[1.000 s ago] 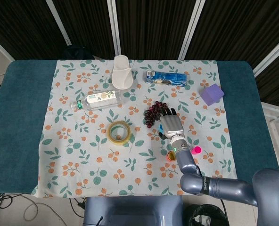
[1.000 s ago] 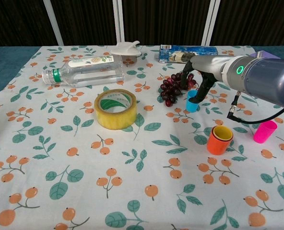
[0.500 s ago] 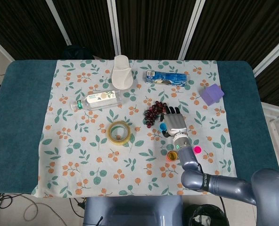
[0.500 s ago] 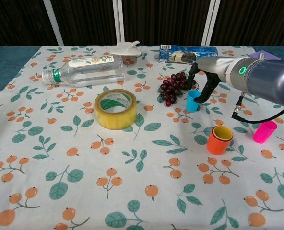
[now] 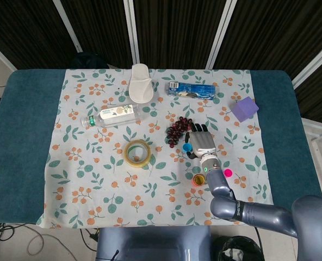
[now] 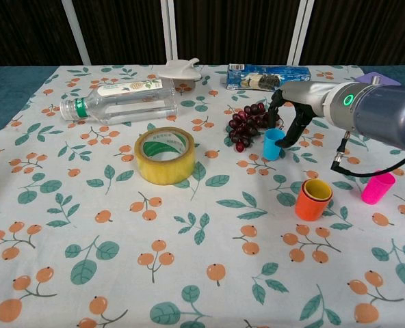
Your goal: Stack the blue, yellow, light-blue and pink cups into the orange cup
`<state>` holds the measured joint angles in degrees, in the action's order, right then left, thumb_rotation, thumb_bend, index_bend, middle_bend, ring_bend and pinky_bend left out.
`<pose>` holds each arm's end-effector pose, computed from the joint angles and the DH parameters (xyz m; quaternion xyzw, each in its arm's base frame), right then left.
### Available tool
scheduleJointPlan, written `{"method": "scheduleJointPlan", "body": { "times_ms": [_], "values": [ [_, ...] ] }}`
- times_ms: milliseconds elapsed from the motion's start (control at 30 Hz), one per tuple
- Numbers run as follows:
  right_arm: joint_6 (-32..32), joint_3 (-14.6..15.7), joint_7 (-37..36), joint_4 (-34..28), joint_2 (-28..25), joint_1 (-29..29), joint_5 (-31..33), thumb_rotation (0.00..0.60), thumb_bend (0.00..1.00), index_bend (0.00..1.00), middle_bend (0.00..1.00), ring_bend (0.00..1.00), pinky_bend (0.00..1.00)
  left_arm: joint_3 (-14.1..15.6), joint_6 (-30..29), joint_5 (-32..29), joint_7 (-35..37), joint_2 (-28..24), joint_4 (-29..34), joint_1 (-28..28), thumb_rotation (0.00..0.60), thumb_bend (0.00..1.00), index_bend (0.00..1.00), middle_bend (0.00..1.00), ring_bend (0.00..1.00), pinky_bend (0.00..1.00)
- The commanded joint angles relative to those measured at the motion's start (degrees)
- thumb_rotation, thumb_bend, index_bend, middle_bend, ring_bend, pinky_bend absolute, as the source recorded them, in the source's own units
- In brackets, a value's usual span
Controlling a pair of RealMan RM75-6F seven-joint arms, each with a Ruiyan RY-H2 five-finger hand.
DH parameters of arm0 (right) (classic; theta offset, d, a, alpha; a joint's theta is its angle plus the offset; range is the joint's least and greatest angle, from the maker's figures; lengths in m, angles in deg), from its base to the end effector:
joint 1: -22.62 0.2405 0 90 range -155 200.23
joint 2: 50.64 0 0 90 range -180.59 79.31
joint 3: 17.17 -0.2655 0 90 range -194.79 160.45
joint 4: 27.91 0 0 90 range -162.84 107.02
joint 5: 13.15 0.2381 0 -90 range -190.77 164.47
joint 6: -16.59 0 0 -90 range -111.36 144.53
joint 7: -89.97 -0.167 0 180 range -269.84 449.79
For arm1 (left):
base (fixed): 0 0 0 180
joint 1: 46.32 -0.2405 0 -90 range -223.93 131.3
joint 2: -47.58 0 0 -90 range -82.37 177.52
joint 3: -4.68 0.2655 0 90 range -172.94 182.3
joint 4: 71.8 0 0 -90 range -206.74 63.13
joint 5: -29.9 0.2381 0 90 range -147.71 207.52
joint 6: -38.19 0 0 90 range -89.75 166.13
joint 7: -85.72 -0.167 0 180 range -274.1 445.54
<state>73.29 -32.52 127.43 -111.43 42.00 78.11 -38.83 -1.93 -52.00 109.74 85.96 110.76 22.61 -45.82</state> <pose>-0.1181 -0.4213 -0.0652 0.6835 -0.4748 0.2854 0.4754 -0.3438 0.1938 0.1702 -0.5109 -0.3914 -0.3999 0.6525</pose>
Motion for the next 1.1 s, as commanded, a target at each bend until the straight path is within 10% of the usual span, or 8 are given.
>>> {"method": "scheduleJointPlan", "body": {
  "times_ms": [33, 633, 1100],
  "values": [
    [0.69, -0.33, -0.51, -1.57, -1.02, -0.25, -0.92, 0.600, 0.40, 0.49, 0.00, 0.00, 0.00, -0.03, 0.00, -0.04, 0.04, -0.01, -0.01, -0.01, 0.600, 0.81, 0.08, 0.00, 0.00, 0.08],
    [11.67, 9.20, -1.12, -33.57, -21.92, -11.16, -21.24, 0.600, 0.40, 0.49, 0.00, 0.00, 0.00, -0.05, 0.00, 0.06, 0.09, 0.05, 0.10, 0.06, 0.600, 0.81, 0.08, 0.00, 0.00, 0.08],
    [13.72, 15.30, -5.72, -35.83, -22.03, -17.93, -34.46, 0.600, 0.40, 0.49, 0.00, 0.00, 0.00, -0.11, -0.16, 0.07, 0.16, 0.04, 0.10, 0.01, 0.600, 0.81, 0.08, 0.00, 0.00, 0.08]
  ]
}}
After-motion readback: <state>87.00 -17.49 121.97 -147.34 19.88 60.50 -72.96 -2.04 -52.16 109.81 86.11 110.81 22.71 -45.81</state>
